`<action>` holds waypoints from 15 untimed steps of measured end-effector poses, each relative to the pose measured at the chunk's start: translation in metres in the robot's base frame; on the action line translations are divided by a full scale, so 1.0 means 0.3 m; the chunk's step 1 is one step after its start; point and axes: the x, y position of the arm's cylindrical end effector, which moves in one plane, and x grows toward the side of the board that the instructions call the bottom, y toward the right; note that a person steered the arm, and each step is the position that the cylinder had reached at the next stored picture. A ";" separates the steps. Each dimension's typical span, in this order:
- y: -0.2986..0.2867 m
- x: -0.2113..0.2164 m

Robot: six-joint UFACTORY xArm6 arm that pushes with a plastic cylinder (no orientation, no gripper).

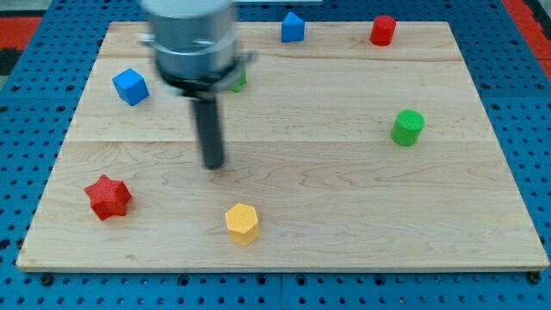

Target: Move the cube right beside the hexagon

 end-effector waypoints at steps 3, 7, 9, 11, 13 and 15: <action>-0.481 -0.297; -0.222 -0.511; 0.174 -0.321; 0.292 -0.247; 0.442 0.013; 0.538 0.130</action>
